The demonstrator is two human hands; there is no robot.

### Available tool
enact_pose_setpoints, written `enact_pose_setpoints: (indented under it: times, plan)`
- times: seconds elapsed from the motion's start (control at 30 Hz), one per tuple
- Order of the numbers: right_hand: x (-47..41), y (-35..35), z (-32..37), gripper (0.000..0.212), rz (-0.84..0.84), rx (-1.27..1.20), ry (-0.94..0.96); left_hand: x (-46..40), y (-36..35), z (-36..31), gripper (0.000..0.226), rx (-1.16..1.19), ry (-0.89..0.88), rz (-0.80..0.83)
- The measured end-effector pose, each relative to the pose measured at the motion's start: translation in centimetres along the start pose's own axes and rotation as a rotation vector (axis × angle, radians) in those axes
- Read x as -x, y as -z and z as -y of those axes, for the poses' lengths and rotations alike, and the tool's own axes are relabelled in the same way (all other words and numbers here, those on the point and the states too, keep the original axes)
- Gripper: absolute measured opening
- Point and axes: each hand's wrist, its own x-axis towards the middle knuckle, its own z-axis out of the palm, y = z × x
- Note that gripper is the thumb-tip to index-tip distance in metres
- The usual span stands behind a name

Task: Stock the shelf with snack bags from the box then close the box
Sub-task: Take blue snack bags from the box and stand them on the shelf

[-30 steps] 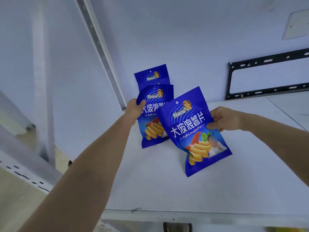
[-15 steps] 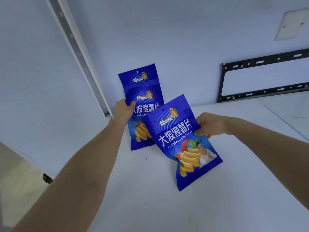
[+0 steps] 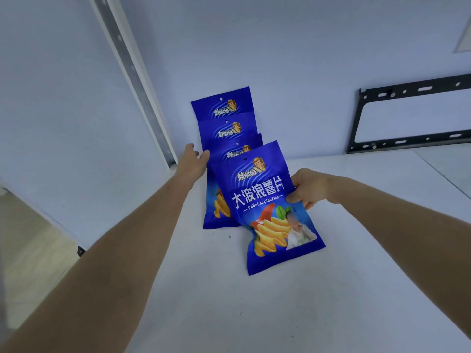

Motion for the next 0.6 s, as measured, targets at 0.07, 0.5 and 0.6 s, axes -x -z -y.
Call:
enact_pose_setpoints:
  times: [0.07, 0.5, 0.6]
  plan:
    - [-0.4, -0.7, 0.7, 0.031, -0.011, -0.047, -0.026, 0.7, 0.6, 0.4, 0.063, -0.085, -0.023, -0.002]
    - [-2.7, -5.9, 4.5, 0.032, -0.123, -0.150, -0.135, 5.7, 1.9, 2.3, 0.073, -0.406, 0.197, 0.471]
    - [-2.7, -6.3, 4.5, 0.037, -0.157, -0.132, -0.156, 6.0, 1.6, 2.8, 0.076, -0.442, 0.184, 0.555]
